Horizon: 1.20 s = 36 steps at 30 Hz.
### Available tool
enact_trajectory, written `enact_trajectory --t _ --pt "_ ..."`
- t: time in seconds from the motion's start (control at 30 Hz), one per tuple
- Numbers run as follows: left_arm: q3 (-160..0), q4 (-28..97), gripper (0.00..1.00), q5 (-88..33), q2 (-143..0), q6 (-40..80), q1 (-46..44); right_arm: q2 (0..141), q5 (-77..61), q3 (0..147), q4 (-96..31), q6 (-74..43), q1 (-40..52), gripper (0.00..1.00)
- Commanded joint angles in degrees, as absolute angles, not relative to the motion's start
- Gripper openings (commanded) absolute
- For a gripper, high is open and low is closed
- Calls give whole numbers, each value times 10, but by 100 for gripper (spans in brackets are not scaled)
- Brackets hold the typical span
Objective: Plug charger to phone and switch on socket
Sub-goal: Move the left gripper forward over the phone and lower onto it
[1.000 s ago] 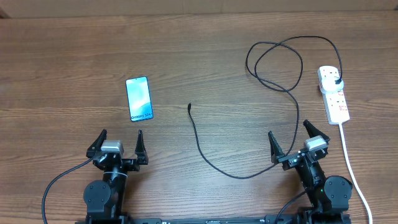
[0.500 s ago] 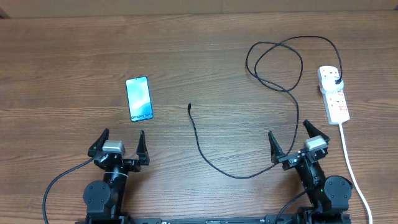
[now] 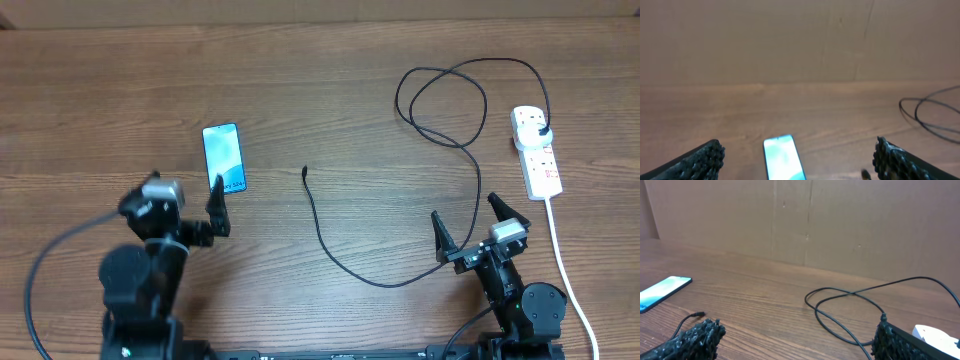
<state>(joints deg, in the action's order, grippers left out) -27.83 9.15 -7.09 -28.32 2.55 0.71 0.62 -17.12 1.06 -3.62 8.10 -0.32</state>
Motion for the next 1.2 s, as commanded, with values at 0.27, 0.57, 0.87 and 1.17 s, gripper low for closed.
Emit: enact_trajectory --t 0.27,0.57,0.87,1.17 --pt "-667 335 100 -106 -625 13 4 2 -165 4 -33 78 0 100" --pt "-971 584 100 -130 -872 -11 4 2 -165 4 -33 78 0 100" --pt "-1096 774 100 -159 -1053 -38 3 2 -165 4 -33 78 0 100" --pt "-1096 769 100 -231 -1163 -11 3 2 -165 4 -33 78 0 100"
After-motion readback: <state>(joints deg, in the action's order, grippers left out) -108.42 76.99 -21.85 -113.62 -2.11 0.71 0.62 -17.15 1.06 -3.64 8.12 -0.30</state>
